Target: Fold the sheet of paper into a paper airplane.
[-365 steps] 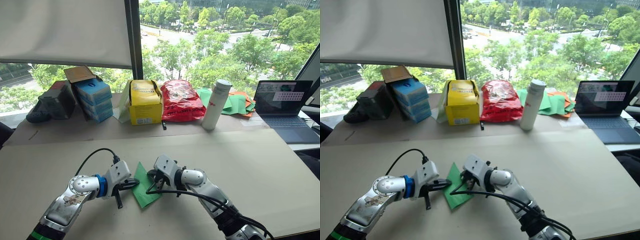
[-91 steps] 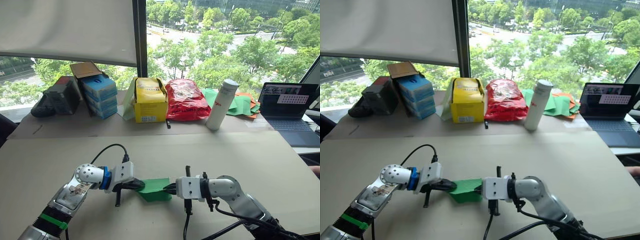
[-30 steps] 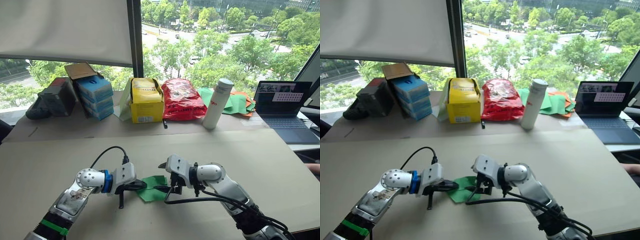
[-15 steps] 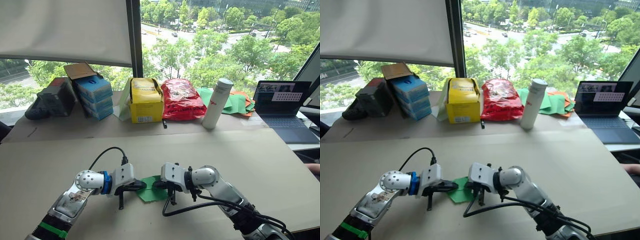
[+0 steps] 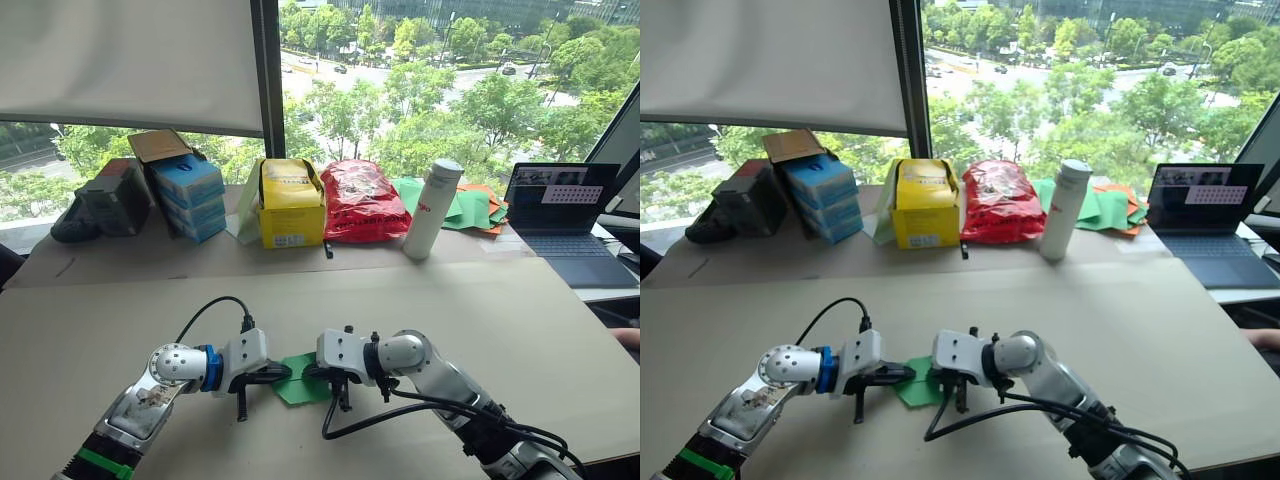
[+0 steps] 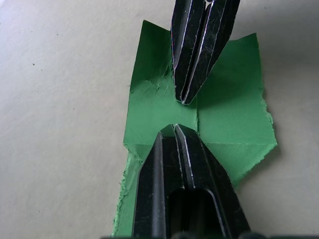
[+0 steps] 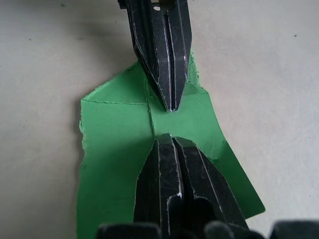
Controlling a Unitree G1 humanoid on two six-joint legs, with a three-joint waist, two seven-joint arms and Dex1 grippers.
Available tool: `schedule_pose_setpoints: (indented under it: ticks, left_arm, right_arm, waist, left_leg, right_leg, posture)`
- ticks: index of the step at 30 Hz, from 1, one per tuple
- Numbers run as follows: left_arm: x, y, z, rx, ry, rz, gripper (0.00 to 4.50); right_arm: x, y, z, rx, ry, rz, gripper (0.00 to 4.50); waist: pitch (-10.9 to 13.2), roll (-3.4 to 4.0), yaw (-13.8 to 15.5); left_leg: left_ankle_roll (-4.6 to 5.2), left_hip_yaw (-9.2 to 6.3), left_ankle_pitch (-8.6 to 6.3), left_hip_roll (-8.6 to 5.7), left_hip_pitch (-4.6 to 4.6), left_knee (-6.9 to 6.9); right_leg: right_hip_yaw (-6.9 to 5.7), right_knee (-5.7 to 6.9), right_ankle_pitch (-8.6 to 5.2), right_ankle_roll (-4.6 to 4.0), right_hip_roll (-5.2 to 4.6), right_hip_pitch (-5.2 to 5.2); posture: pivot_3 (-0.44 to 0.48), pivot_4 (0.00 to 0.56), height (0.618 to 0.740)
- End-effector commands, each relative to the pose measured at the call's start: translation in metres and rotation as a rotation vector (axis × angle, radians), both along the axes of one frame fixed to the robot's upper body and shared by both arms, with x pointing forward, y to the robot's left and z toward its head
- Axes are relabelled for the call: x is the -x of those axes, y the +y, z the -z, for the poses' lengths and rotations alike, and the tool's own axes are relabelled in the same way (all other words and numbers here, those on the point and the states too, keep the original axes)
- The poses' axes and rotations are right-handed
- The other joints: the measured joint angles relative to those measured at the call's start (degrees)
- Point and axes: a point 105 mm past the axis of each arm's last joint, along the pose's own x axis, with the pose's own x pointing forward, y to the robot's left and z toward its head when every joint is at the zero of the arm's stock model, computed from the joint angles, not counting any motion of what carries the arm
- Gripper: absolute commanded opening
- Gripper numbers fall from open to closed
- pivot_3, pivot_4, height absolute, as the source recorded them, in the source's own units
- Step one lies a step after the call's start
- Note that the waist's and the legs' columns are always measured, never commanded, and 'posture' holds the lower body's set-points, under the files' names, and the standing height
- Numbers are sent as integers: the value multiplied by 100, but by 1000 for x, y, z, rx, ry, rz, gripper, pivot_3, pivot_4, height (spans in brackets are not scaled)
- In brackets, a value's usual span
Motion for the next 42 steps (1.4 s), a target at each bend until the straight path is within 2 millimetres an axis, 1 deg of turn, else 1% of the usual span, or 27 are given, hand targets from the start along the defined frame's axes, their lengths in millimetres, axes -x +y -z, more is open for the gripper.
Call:
schedule_pose_setpoints:
  ticks: [1, 5, 9, 18, 22, 24, 26, 27, 29, 31, 33, 34, 36, 39, 42]
  left_arm:
    - [5, 11, 19, -65, 62, -28, 0]
    - [5, 11, 19, -66, 62, -26, 0]
    - [5, 11, 19, -67, 62, -25, 0]
    - [5, 11, 20, -71, 57, -22, 0]
    - [5, 11, 20, -70, 56, -19, 0]
    - [4, 10, 20, -69, 53, -16, 0]
    - [4, 8, 19, -67, 50, -13, 0]
    - [3, 8, 18, -66, 48, -11, 0]
    - [2, 8, 17, -66, 44, -10, 0]
    - [2, 8, 16, -66, 42, -9, 0]
    - [1, 7, 14, -65, 37, -1, 0]
    - [1, 6, 14, -65, 35, 2, 0]
    - [0, 3, 11, -59, 31, 9, 0]
    - [-1, 0, 10, -56, 25, 19, 0]
    - [-3, -5, 6, -45, 21, 35, 0]
  right_arm:
    - [-3, -41, 39, 175, 113, 123, 26]
    - [-3, -54, 41, 186, 128, 155, 26]
    - [2, -69, 45, 214, 147, 184, 26]
    - [6, -99, 47, 275, 164, 254, 26]
    - [6, -105, 43, 283, 152, 269, 26]
    - [2, -101, 33, 241, 128, 268, 26]
    - [-4, -95, 18, 178, 93, 271, 26]
    - [-7, -92, 7, 139, 69, 270, 26]
    - [-10, -87, -6, 89, 41, 262, 26]
    - [-10, -83, -16, 51, 27, 238, 26]
    - [-5, -71, -32, -30, 24, 190, 26]
    - [-4, -68, -36, -53, 24, 178, 26]
    - [-2, -61, -38, -69, 26, 157, 26]
    - [0, -51, -35, -82, 31, 132, 26]
    - [-4, -39, -28, -78, 29, 137, 26]
  waist:
    - [-8, 9, 20]
    - [-24, 17, 95]
    - [-49, 35, 166]
    - [-73, 44, 211]
    - [-76, 44, 219]
    - [-76, 44, 228]
    - [-76, 44, 238]
    - [-75, 45, 238]
    - [-74, 47, 235]
    - [-73, 48, 233]
    - [-72, 50, 228]
    - [-70, 52, 221]
    - [-67, 56, 199]
    - [-61, 58, 163]
    - [-59, 56, 145]
  left_leg:
    - [0, 0, 0, -2, 4, -3]
    - [5, 0, -3, -5, 6, -3]
    - [12, 0, -7, -7, 6, -3]
    - [18, -1, -11, -7, 6, -6]
    - [19, -2, -12, -7, 6, -8]
    - [19, -2, -12, -7, 6, -10]
    - [20, -2, -12, -7, 5, -11]
    - [20, -2, -13, -7, 3, -11]
    - [22, -1, -13, -7, -2, -12]
    - [22, -1, -13, -7, -15, -11]
    - [21, -2, -12, -6, -27, -12]
    - [20, -2, -12, -5, -36, -12]
    - [18, -2, -10, -5, -59, -13]
    - [18, -3, -10, -5, -67, -17]
    - [19, -4, -10, -5, -70, -16]
  right_leg:
    - [-1, -2, 0, 0, -8, 1]
    - [-6, -7, 0, 0, -19, 6]
    - [-10, -15, 0, 2, -28, 10]
    - [-12, -29, 1, 3, -36, 17]
    - [-15, -34, 0, 2, -40, 20]
    - [-14, -35, 0, 2, -41, 20]
    - [-15, -38, 0, 1, -42, 20]
    - [-15, -40, 0, 2, -43, 19]
    - [-13, -41, 0, 2, -45, 15]
    - [-13, -41, 1, 2, -45, 3]
    - [-13, -39, 1, 2, -45, -8]
    - [-14, -39, 1, 3, -45, -11]
    - [-15, -37, 2, 3, -44, -21]
    - [-19, -38, 2, 2, -41, -25]
    - [-23, -41, 1, 2, -39, -24]
  posture:
    - [0, 150, 740]
    - [0, 150, 740]
    - [0, 150, 740]
    - [0, 150, 740]
    - [0, 150, 740]
    - [0, 150, 740]
    - [0, 150, 740]
    - [0, 150, 740]
    - [0, 150, 740]
    - [0, 150, 740]
    - [0, 150, 740]
    - [0, 150, 740]
    - [0, 150, 740]
    - [0, 150, 740]
    - [0, 150, 740]
